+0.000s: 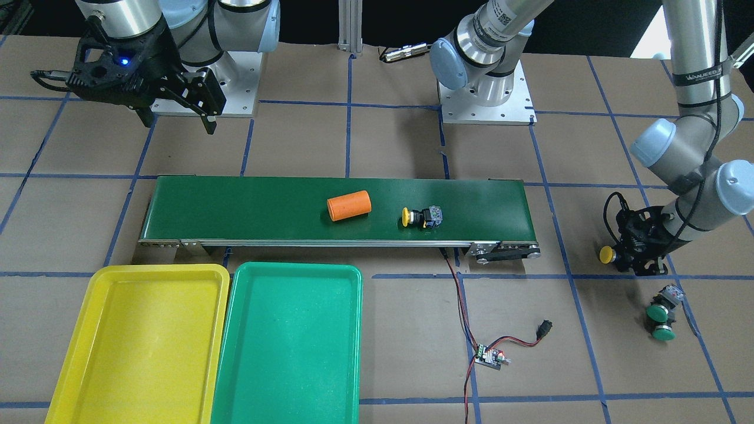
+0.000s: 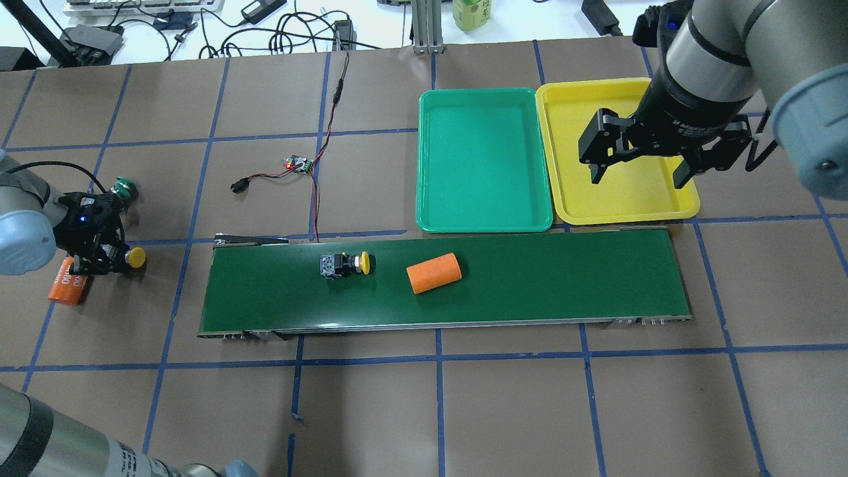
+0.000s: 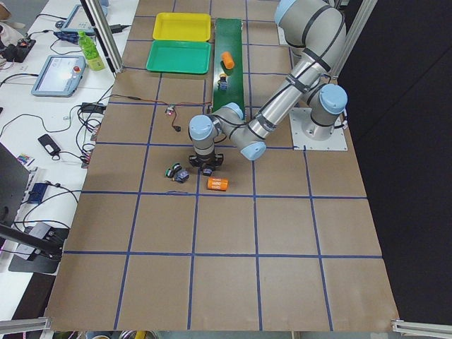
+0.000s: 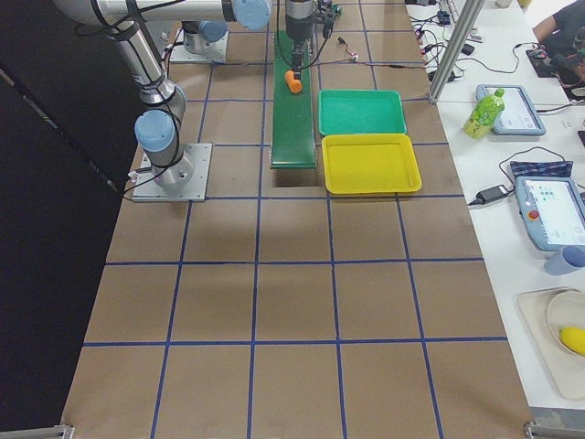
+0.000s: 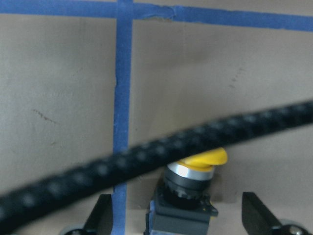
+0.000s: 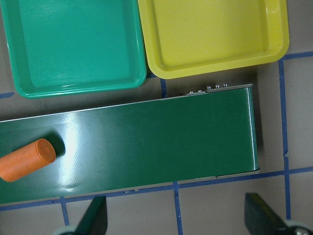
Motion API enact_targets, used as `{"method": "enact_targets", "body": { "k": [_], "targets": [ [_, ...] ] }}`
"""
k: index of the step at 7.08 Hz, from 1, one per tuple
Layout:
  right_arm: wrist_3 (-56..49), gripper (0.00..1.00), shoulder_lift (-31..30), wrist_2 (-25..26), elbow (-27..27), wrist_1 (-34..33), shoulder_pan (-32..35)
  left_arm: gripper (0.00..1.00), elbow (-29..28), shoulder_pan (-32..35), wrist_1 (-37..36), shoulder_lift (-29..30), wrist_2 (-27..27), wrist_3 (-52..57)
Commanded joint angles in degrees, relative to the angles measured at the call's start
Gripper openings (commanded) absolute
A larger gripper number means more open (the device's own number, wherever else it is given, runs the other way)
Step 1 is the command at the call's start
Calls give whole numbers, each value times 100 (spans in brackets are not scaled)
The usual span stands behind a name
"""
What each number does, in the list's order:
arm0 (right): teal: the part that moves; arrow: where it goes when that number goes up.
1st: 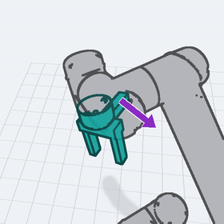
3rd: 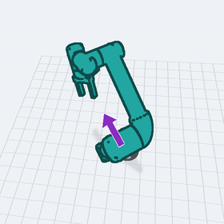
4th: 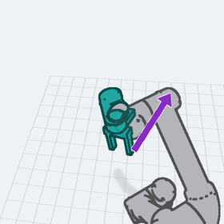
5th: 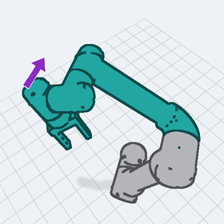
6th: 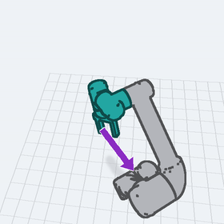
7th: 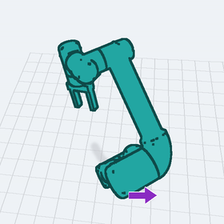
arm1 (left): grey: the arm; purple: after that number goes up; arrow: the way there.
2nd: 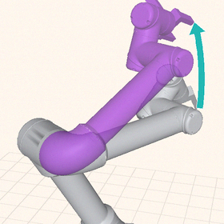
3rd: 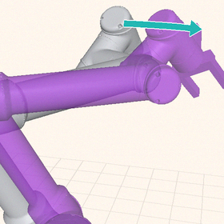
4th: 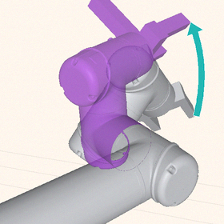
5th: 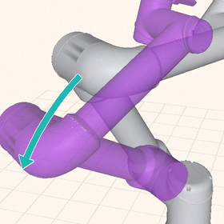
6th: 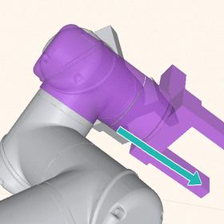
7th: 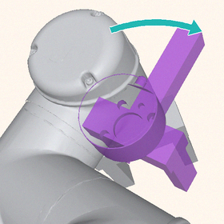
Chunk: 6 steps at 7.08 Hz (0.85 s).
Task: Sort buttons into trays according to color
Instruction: 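Return the left gripper to the table and grasp another yellow button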
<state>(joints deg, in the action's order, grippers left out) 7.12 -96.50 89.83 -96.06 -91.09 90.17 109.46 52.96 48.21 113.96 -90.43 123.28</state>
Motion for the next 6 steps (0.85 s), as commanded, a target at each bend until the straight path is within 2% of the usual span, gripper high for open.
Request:
{"method": "enact_targets", "body": {
  "k": [1, 3, 5, 6],
  "targets": [
    [0, 100, 0, 25, 0, 38, 0, 0, 14, 126, 353, -442, -1, -207],
    [-9, 100, 0, 34, 0, 47, 0, 0, 23, 624, 1406, -1302, 165, -1065],
    [0, 100, -9, 8, 0, 29, 0, 0, 171, 1835, 1830, -1893, 157, -2417],
    [8, 100, 0, 8, 0, 12, 0, 0, 486, 2232, 1754, -2060, 183, -2980]
  ]
}}
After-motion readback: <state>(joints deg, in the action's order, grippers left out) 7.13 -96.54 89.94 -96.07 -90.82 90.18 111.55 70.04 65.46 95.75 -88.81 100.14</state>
